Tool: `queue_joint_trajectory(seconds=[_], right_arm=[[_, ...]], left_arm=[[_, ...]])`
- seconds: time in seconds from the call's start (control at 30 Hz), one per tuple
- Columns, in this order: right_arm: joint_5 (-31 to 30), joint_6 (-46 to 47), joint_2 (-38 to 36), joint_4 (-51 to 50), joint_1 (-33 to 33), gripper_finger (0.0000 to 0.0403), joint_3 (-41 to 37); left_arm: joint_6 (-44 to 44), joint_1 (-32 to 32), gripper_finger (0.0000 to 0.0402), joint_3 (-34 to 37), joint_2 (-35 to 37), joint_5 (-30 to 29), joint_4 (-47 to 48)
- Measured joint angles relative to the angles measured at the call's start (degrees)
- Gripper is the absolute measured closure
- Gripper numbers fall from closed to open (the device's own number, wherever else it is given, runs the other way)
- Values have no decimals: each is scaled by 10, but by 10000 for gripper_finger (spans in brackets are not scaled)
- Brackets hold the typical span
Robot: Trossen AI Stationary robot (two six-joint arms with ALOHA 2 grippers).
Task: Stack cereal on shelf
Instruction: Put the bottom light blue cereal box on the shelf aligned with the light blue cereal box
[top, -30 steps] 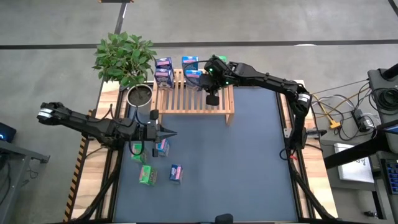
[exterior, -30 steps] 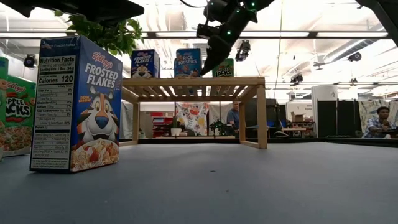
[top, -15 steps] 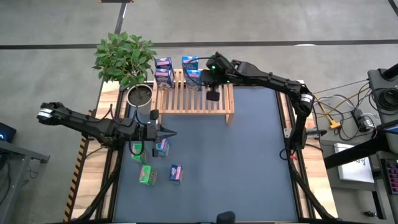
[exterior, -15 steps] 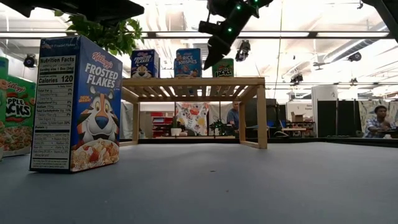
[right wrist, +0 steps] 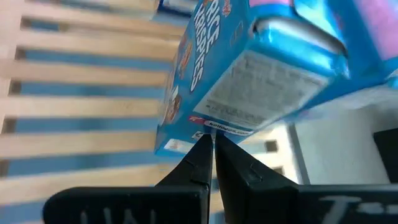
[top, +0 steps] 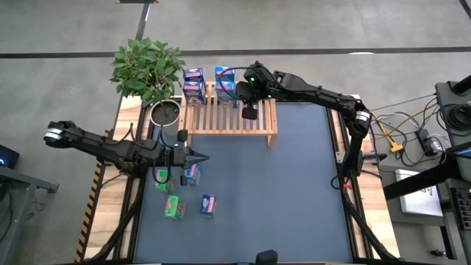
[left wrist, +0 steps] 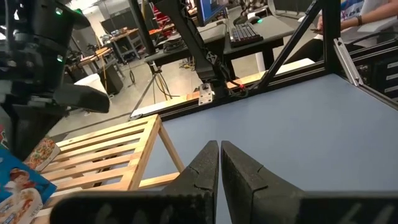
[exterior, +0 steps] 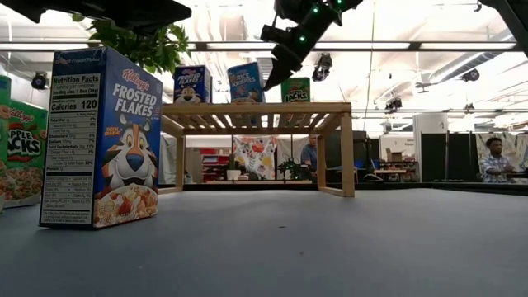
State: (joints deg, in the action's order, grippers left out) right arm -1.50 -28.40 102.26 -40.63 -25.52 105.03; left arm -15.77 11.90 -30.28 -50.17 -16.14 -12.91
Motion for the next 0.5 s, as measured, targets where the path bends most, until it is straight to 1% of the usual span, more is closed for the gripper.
queue_joint_trajectory(seconds=[0.2, 0.3, 0.37, 0.5], right_arm=[[0, 7, 1, -52, 0, 394, -1], [2, 14, 1, -59, 1, 394, -6], [2, 14, 1, -45, 1, 394, -14], [2, 14, 1, 23, 1, 394, -42]], left_arm=[[0, 0, 400, 0, 0, 0, 1], [0, 0, 400, 0, 0, 0, 1], [0, 0, 400, 0, 0, 0, 2], [0, 0, 400, 0, 0, 0, 2]])
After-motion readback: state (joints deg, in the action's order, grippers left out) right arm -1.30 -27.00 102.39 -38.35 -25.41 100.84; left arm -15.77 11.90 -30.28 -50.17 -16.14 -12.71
